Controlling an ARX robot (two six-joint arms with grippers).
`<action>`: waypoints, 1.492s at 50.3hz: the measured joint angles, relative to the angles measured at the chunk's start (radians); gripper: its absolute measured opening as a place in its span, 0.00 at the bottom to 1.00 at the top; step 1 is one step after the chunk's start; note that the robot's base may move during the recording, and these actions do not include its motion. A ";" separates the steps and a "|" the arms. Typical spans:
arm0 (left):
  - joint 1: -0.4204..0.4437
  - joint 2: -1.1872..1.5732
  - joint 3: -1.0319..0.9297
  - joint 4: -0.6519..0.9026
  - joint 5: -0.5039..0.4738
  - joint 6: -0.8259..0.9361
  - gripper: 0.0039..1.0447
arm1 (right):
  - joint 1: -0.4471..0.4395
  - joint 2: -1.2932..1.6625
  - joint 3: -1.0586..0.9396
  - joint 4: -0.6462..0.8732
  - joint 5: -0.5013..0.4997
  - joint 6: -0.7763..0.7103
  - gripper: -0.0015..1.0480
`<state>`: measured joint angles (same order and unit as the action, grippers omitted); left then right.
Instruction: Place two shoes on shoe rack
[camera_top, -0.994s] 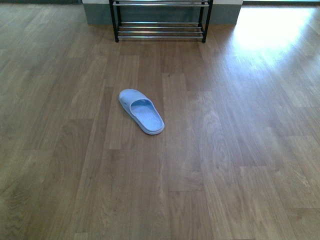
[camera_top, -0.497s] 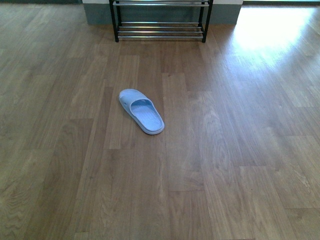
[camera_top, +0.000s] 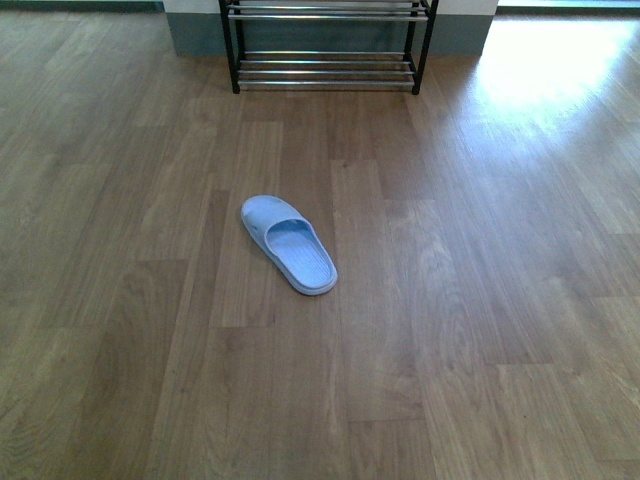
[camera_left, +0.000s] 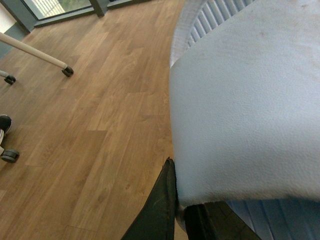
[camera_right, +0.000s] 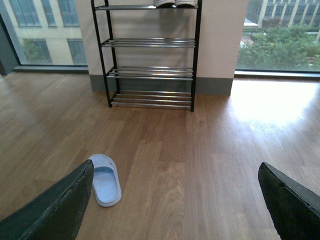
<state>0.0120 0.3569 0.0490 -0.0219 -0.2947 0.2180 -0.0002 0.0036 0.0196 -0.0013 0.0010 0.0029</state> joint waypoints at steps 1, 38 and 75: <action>0.000 0.000 0.000 0.000 0.000 0.000 0.02 | 0.000 0.000 0.000 0.000 0.000 0.000 0.91; 0.000 -0.002 0.000 -0.001 0.000 0.002 0.02 | 0.000 -0.001 0.000 0.000 0.000 0.000 0.91; -0.001 -0.003 0.000 -0.002 0.001 0.002 0.02 | 0.000 0.000 0.000 0.000 0.001 0.000 0.91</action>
<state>0.0109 0.3542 0.0490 -0.0238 -0.2935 0.2203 -0.0002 0.0032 0.0196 -0.0013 0.0017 0.0025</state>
